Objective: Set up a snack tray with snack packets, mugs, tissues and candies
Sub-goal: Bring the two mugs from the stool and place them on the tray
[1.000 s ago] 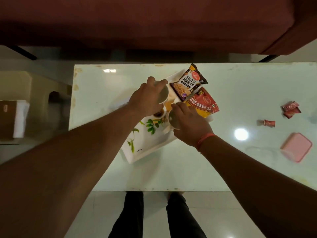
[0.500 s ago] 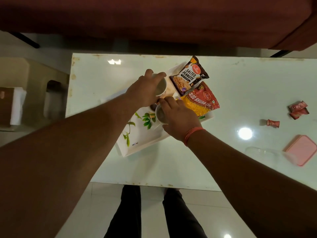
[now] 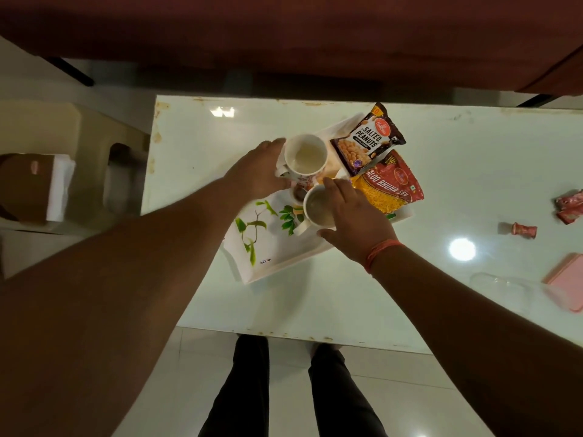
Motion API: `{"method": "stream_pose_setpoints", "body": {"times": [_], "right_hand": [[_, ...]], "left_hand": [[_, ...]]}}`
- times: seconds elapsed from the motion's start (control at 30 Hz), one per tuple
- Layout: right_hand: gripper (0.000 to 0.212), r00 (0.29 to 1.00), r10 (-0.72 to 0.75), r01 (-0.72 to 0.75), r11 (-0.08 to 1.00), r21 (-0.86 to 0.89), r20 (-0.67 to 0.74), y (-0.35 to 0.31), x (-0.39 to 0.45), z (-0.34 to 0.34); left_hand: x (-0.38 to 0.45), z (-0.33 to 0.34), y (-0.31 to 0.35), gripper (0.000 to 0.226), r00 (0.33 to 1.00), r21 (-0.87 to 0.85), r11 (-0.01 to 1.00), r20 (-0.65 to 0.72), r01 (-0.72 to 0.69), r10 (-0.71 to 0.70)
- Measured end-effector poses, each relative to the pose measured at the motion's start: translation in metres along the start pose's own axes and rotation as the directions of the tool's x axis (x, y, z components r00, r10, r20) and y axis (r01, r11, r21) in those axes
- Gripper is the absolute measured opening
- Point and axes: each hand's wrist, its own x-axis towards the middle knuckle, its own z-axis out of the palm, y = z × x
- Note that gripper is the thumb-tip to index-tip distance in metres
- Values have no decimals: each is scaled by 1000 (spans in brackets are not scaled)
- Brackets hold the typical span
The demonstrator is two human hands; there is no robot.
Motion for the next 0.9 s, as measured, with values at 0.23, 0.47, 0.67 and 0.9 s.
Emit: {"method": "stream_pose_setpoints", "body": {"times": [0.23,0.47,0.67,0.9], "right_hand": [[95,1000,7,-6,1000,24,-18,-1,2,2],[95,999,24,-23,999,24,-29,-5,-1,4],[96,997,65,-63,997,44,-44,-9,-3,5],[98,994,93,-92,996,23,-57,-11,-4,4]], "left_hand": [[-7,14,-14,23,994,-52,998,-107,25,-31],[-26,27,-11,35,919,-338,936,-329,101,-218],[-71,79,12,10,854,-655,724,-232,217,-466],[-81,102,26,25,894,-577,777,-168,252,-415]]}}
